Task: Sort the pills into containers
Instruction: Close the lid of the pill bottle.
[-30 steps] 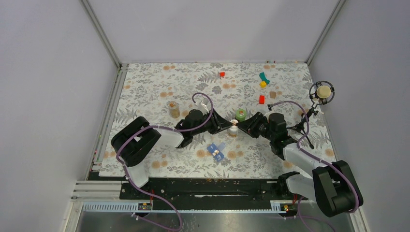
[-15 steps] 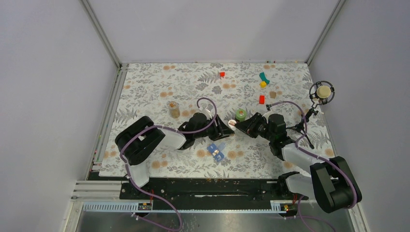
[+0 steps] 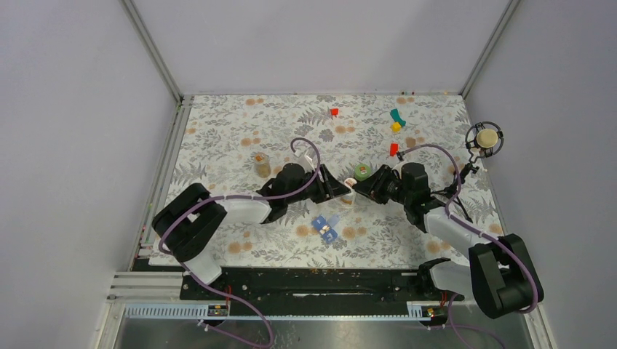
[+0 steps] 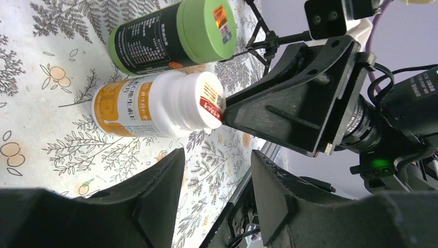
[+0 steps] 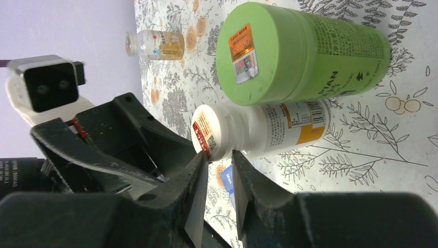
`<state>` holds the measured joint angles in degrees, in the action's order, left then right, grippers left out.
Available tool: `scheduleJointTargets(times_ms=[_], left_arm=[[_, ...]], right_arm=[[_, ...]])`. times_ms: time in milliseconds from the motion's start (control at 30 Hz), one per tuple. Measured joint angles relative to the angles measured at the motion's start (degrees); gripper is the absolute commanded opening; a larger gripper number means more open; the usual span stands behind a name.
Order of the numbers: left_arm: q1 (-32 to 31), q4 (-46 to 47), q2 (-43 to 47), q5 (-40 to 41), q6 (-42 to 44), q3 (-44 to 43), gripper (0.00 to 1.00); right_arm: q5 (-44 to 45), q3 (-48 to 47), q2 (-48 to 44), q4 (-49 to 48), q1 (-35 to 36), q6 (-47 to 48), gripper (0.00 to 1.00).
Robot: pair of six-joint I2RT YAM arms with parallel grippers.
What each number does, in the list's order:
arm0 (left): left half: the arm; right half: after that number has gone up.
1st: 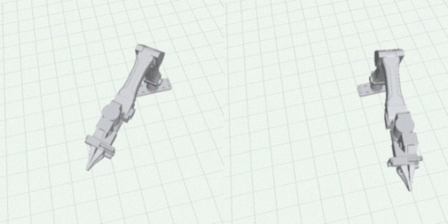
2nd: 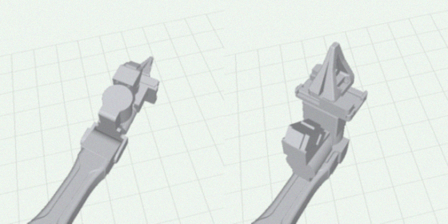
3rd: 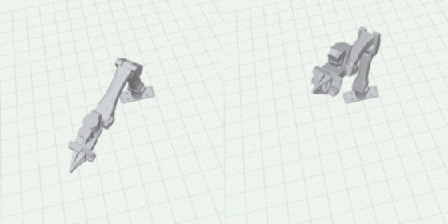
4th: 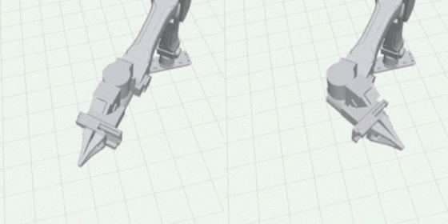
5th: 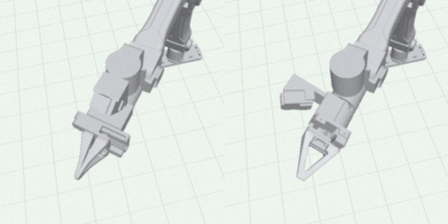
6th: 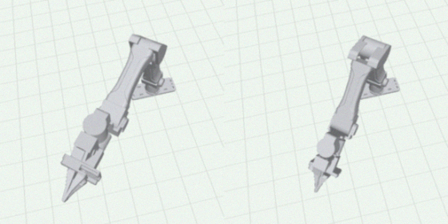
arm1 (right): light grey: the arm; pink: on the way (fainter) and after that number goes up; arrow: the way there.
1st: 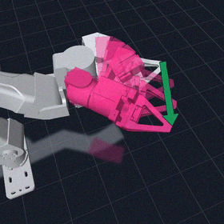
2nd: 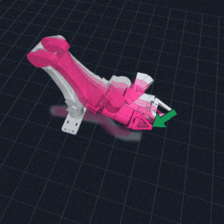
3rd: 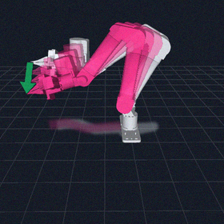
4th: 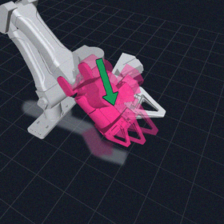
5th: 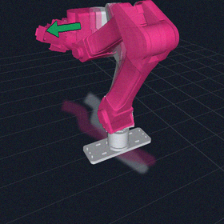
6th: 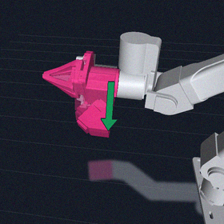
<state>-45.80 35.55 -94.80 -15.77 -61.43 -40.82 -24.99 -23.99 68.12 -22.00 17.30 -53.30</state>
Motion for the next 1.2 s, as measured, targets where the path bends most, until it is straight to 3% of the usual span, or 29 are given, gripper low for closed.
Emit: scheduleJointTargets(times_ms=[433, 733, 1067, 1200], left_arm=[[2.7, -3.0, 0.5, 4.0, 1.5, -1.4, 0.49], [3.4, -3.2, -3.9, 3.8, 3.0, -7.0, 0.4], [3.4, -5.8, -5.4, 2.4, 4.1, -8.2, 0.36], [3.5, -4.9, -5.4, 1.4, 3.8, -7.6, 0.26]], right_arm=[[-1.5, -2.1, 2.6, 1.1, 0.0, 1.5, 0.32], [-1.5, -2.1, 2.7, 1.0, 0.0, 1.5, 0.32], [-1.6, -2.3, 2.9, 1.0, -0.1, 1.7, 0.32], [-1.6, -2.4, 3.1, 1.0, -0.1, 1.7, 0.34]])
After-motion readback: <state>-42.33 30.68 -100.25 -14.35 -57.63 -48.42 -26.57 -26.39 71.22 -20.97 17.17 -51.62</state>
